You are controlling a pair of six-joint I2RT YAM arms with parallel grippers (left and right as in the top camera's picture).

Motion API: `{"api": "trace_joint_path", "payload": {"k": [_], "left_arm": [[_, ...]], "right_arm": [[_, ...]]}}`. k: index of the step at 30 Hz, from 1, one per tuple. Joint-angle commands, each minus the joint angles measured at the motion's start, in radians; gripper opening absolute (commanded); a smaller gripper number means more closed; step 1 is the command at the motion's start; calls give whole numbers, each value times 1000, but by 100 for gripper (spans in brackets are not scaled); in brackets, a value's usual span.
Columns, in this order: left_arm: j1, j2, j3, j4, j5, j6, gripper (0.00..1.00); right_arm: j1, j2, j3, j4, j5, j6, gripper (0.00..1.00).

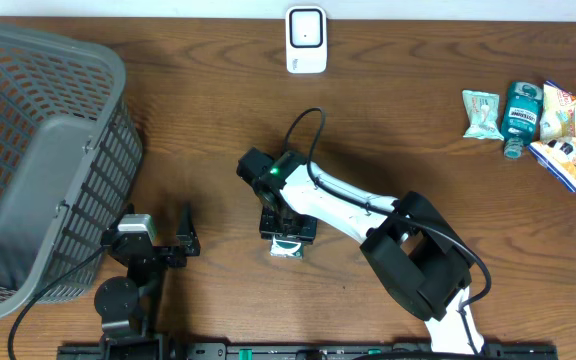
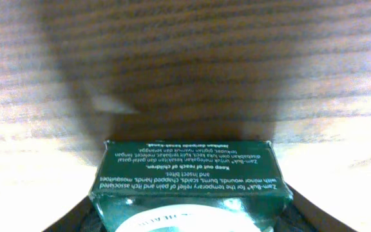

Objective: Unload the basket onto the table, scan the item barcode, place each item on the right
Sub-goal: 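Lift the Zam-Buk tin and hold it in front of the white scanner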

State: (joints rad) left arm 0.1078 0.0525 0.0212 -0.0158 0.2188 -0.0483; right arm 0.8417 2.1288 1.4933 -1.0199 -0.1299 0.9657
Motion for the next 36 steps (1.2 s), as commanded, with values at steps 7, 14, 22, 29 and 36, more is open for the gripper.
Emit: {"api": "trace_joint_path", "payload": {"k": [7, 14, 22, 29, 36], "left_arm": [[0, -2, -17, -32, 13, 3, 98], [0, -2, -17, -32, 13, 3, 98], [0, -3, -17, -32, 13, 3, 98], [0, -2, -17, -32, 12, 3, 98], [0, -2, -17, -32, 13, 3, 98]], "right_arm": [[-91, 68, 146, -254, 61, -287, 39], [-149, 68, 319, -415, -39, -453, 38], [-192, 68, 346, -588, -271, -647, 38], [-200, 68, 346, -660, -311, -694, 39], [-212, 68, 346, -587, -304, -660, 36]]}}
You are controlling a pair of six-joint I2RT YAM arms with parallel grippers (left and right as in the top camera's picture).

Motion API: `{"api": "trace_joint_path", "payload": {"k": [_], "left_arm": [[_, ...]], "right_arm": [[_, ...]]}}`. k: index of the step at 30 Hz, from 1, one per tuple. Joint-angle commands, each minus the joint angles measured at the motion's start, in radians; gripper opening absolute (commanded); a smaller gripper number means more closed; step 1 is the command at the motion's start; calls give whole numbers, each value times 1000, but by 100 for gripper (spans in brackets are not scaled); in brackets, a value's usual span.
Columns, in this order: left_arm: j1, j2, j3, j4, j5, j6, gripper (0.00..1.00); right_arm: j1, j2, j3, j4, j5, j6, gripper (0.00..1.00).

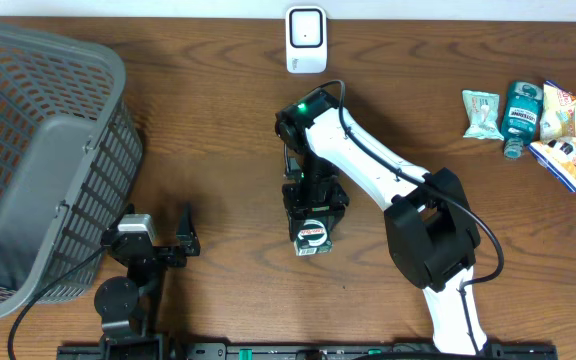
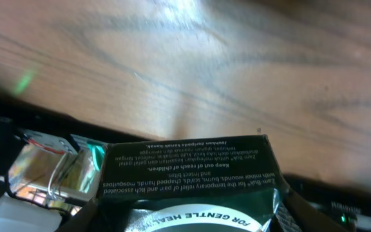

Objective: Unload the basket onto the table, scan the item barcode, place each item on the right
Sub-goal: 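Lift the Zam-Buk tin and hold it in front of the white scanner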

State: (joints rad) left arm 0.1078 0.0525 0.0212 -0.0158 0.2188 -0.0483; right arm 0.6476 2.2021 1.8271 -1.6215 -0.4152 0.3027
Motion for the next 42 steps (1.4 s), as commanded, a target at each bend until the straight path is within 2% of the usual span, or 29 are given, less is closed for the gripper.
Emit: {"api": "trace_joint_path", "payload": {"k": [1, 14, 18, 21, 25, 31, 34, 36, 42], "left_arm": [[0, -2, -17, -32, 13, 3, 98], [0, -2, -17, -32, 13, 3, 98], [0, -3, -17, -32, 13, 3, 98], [0, -3, -17, -32, 13, 3, 98], [0, -3, -17, -32, 13, 3, 98], [0, -3, -17, -32, 13, 3, 98], [0, -2, -17, -32, 13, 3, 98], [0, -2, -17, -32, 13, 3, 98], [0, -2, -17, -32, 13, 3, 98]], "right_arm": [[-24, -5, 13, 29, -12, 13, 36], [-82, -5, 13, 562, 126, 44, 35], [-74, -5, 13, 650, 138, 45, 35], [-74, -5, 13, 692, 235, 45, 35], [-74, -6, 17, 734, 408, 45, 30], [-70, -21, 19, 835, 634, 45, 30], [-70, -25, 19, 961, 771, 42, 31], [-71, -24, 19, 1040, 815, 40, 34], [-81, -23, 18, 1250, 832, -43, 34]]}}
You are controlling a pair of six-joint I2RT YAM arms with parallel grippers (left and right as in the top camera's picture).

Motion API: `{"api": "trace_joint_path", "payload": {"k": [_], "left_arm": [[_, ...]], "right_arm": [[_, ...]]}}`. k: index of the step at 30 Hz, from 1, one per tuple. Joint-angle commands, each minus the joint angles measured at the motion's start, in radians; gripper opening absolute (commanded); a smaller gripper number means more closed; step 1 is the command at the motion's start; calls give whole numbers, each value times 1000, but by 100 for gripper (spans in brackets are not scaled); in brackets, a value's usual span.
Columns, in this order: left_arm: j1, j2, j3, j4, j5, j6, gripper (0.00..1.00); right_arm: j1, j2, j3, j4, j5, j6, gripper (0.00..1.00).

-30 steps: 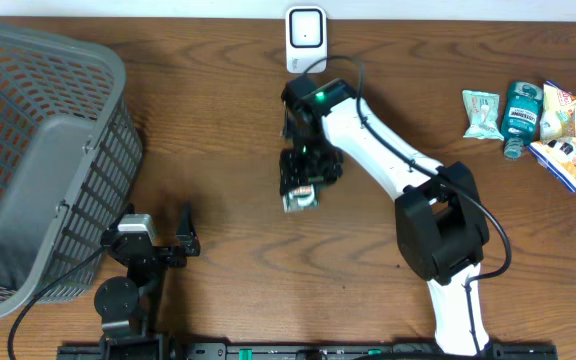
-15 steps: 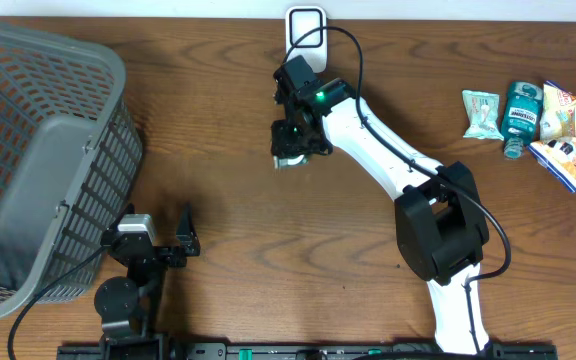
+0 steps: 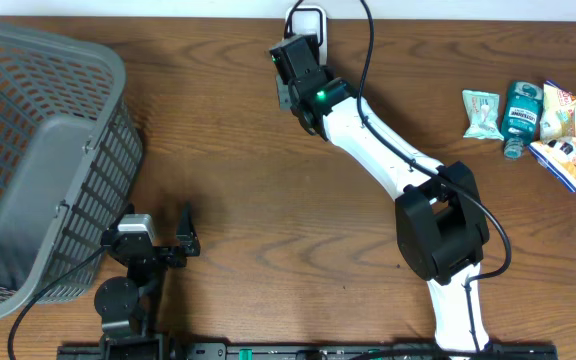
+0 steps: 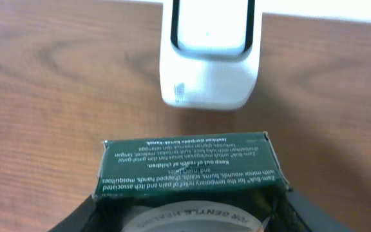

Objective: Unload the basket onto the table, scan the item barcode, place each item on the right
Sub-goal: 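Lift the Zam-Buk tin and hold it in front of the white scanner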

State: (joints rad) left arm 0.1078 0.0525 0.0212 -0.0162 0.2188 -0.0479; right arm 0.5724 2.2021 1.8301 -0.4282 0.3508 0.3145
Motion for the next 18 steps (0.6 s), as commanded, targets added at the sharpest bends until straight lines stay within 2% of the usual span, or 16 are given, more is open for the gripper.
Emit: {"api": "trace_joint_path", "payload": {"k": [1, 6, 10, 14, 18], "left_arm": [[0, -2, -17, -32, 13, 2, 98], [0, -3, -17, -32, 13, 2, 98], [0, -2, -17, -32, 13, 2, 98], [0, -3, -17, -32, 13, 2, 98], [0, -2, -17, -32, 13, 2, 98]], "right_arm": [[-11, -15, 15, 99, 66, -68, 34], [-39, 42, 15, 301, 66, -90, 36], [-53, 114, 15, 531, 66, -190, 33], [-62, 188, 16, 741, 66, -269, 36], [-70, 243, 16, 846, 61, -265, 37]]}}
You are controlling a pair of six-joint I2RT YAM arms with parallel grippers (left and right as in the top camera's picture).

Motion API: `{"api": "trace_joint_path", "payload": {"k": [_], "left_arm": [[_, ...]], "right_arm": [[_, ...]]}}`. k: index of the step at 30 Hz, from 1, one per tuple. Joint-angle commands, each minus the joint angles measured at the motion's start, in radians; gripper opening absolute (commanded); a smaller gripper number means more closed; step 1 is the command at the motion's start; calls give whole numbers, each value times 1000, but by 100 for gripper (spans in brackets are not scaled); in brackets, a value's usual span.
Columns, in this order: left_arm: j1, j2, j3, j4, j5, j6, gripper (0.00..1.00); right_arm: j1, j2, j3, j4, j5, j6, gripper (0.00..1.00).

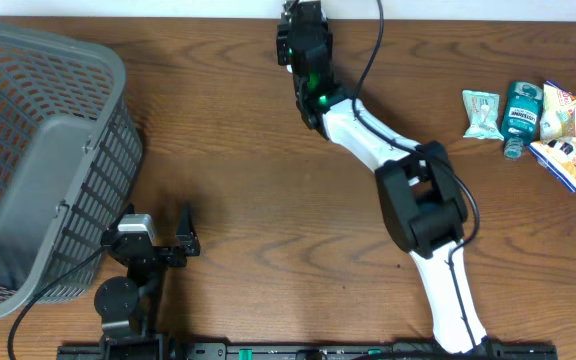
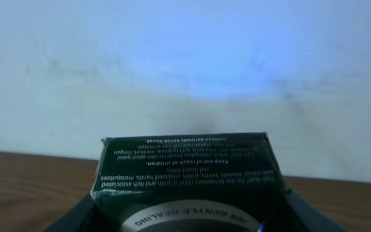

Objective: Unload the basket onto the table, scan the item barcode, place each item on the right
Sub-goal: 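Lift the Zam-Buk tin and hold it in front of the white scanner, then carry the Zam-Buk tin to the right pile and release it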

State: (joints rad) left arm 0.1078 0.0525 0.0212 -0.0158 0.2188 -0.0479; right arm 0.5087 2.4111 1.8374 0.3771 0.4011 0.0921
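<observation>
My right gripper (image 2: 185,209) is shut on a dark green box (image 2: 185,173) with white print, its narrow printed side facing the camera. In the overhead view the right gripper (image 1: 303,30) reaches to the far edge of the table at top centre. It covers the spot where the scanner stands, and the box is hidden under the wrist. The scanner shows in neither view. The wrist camera looks past the box at a white wall (image 2: 185,71). My left gripper (image 1: 189,230) rests at the near left, fingers apart, holding nothing.
A grey slatted basket (image 1: 28,110) fills the left side. At the far right lie several snack packets (image 1: 563,130) and a teal bottle (image 1: 519,115). The table's far edge (image 2: 24,158) meets the wall just behind the box.
The right gripper, still holding the box, has moved from just in front of the scanner to farther back, over it. The wrist view now shows wall where the scanner was.
The right gripper held the green box low over the table's middle. Then it was raised and turned near the centre. Then it was at the back, with the box facing the white scanner. Now it is over the scanner at the table's far edge. The left arm stayed still.
</observation>
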Motion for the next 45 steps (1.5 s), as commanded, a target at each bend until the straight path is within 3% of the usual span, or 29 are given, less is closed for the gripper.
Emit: {"api": "trace_joint_path", "payload": {"k": [1, 10, 16, 21, 25, 28, 34, 36, 40, 45], "left_arm": [[0, -3, -17, -32, 13, 2, 98], [0, -2, -17, -32, 13, 2, 97], [0, -2, -17, -32, 13, 2, 98], [0, -2, -17, -32, 13, 2, 98], [0, -2, -17, -32, 13, 2, 98], [0, -3, -17, -32, 13, 2, 98], [0, -2, -17, -32, 13, 2, 98], [0, -3, -17, -32, 13, 2, 98], [0, -3, -17, -32, 13, 2, 98], [0, -2, -17, -32, 13, 2, 98]], "right_arm": [[-8, 43, 9, 55, 11, -42, 37], [-26, 48, 17, 47, 73, -37, 37], [-36, -32, 18, -224, 411, 7, 29], [-103, -50, 18, -425, 578, 24, 34], [-192, -50, 18, -639, 547, 120, 35], [-314, -49, 16, -796, 405, 224, 36], [-483, -49, 15, -870, 246, 256, 35], [-538, -49, 15, -883, 246, 270, 44], [-594, -70, 22, -911, 248, 262, 96], [-592, -224, 27, -977, 245, 298, 99]]}}
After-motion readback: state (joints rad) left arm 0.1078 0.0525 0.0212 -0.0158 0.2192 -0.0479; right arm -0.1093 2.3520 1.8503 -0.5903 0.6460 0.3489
